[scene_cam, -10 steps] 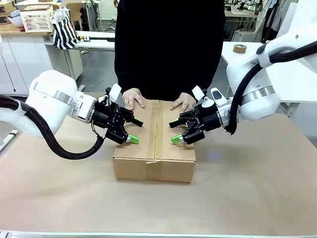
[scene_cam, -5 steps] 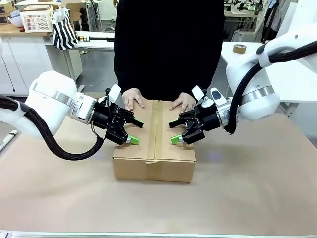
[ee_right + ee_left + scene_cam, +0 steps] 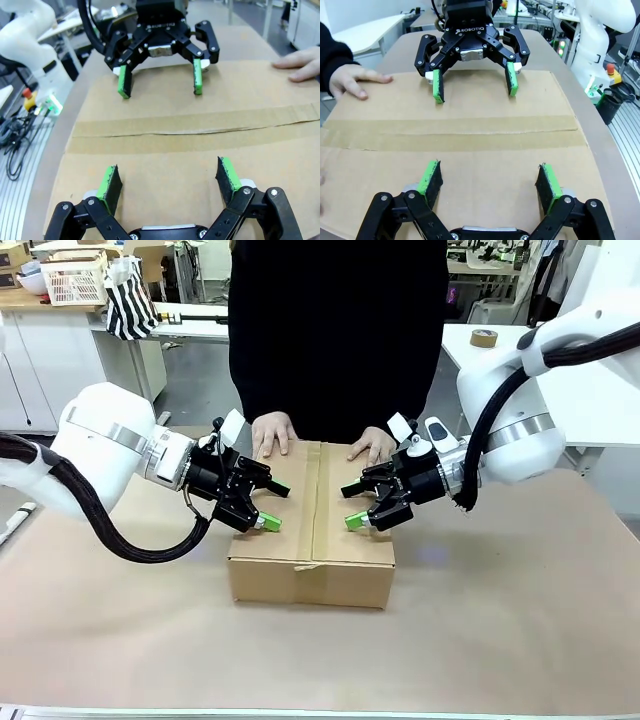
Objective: Pack the gift set into the box.
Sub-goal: Press and hold the closed box until the human finishes sealing it.
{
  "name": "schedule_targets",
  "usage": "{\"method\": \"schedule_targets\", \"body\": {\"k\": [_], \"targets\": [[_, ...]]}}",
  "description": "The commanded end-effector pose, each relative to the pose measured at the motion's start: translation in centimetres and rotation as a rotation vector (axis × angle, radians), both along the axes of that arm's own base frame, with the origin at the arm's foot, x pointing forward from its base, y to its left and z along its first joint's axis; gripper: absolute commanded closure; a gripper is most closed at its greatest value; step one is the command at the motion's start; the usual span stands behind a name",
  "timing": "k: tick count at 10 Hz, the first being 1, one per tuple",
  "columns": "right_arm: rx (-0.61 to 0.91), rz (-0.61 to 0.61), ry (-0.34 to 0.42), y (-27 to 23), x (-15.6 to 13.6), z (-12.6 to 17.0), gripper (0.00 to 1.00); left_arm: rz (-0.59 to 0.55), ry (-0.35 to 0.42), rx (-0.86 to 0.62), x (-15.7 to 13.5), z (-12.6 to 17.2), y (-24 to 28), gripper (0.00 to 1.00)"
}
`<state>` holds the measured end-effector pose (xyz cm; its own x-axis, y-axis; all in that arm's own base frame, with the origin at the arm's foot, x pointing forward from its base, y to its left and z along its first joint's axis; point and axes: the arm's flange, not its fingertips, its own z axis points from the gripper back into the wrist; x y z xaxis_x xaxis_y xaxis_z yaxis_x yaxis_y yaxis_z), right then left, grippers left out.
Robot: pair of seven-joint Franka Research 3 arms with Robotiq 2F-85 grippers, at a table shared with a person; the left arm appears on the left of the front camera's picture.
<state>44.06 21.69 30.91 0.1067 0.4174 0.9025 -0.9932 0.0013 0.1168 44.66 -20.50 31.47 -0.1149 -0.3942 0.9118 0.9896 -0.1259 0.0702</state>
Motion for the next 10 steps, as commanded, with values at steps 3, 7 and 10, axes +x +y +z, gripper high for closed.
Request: {"method": "schedule_targets", "body": {"k": [3,7,10], "targets": [[-0.001,-0.003,0.009,0.07,0.01,-0.45,0.0,-0.009,0.018,0.006,-0.14,-0.26,0.26,0.0],[-0.001,-0.003,0.009,0.07,0.01,-0.45,0.0,-0.009,0.018,0.006,-0.14,-0.26,0.26,0.0],[-0.001,-0.003,0.009,0.07,0.01,-0.45,0.0,-0.009,0.018,0.006,-0.14,-0.26,0.26,0.0]]}}
